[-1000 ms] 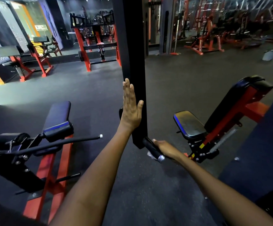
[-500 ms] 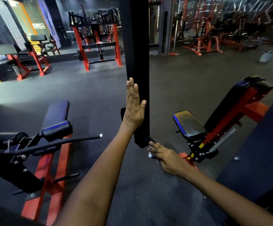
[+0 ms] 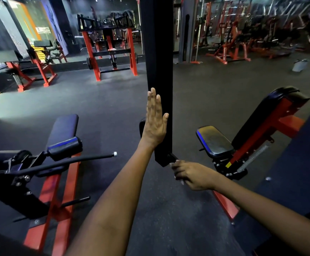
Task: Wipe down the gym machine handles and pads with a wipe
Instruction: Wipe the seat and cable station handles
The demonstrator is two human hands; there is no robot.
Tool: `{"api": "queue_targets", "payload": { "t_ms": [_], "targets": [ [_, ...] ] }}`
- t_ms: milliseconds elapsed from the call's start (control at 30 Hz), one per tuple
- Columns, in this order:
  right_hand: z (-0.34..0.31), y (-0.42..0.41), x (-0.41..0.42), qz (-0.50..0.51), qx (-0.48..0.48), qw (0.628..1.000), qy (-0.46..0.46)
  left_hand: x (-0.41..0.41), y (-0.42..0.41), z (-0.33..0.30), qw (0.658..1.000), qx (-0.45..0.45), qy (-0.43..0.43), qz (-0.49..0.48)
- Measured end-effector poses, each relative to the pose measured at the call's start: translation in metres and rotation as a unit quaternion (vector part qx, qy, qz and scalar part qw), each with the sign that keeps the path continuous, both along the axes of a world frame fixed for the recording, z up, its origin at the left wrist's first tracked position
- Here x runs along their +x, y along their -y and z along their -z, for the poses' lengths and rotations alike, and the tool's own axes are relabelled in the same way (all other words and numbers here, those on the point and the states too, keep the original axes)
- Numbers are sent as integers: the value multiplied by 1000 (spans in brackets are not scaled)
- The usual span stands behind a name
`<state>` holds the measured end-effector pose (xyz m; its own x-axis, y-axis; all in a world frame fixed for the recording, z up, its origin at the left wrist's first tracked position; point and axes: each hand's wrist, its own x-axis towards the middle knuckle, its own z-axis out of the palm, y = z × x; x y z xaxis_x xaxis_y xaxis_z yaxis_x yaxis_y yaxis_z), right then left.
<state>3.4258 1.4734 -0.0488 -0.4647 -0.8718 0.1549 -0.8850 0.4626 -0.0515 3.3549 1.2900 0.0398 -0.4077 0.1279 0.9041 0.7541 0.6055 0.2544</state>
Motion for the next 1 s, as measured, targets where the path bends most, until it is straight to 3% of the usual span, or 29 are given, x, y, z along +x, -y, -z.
{"api": "queue_targets", "payload": {
  "t_ms": [100, 167, 267, 367, 433, 533, 600, 733, 767, 867, 933, 1000],
  "targets": [
    [-14, -8, 11, 45, -106, 990, 77, 0, -1, 1, 1000, 1, -5, 2],
    [-18, 3, 6, 82, -159, 984, 15, -1, -1, 1, 1000, 1, -14, 0],
    [-10, 21, -6, 84, -123, 988, -31, -1, 0, 1, 1000, -2, -16, 1],
    [9, 13, -5, 127, -108, 986, 30, -2, 1, 2, 1000, -5, -13, -1],
    [11, 6, 6, 223, -184, 950, 116, -1, 1, 2, 1000, -5, -10, -3],
    [2, 8, 9, 394, -220, 854, 259, 0, 0, 2, 1000, -3, -4, -10],
    [-7, 21, 6, 457, -222, 825, 246, 0, 0, 3, 1000, -2, -2, -11],
    [-4, 65, 0, 430, -149, 861, 227, 1, -1, 3, 1000, 0, -5, -14],
    [-5, 74, -4, 448, -174, 841, 250, 1, 0, 3, 1000, 0, -5, -14],
    [-18, 79, -17, 494, -311, 733, 350, 2, 2, 5, 1000, -1, -11, -23],
    [-22, 72, -22, 442, -397, 642, 485, 3, 4, 5, 1000, -1, -9, -21],
    [-19, 60, -20, 391, -404, 568, 601, 3, 5, 5, 1000, -2, -6, -19]
  ]
}}
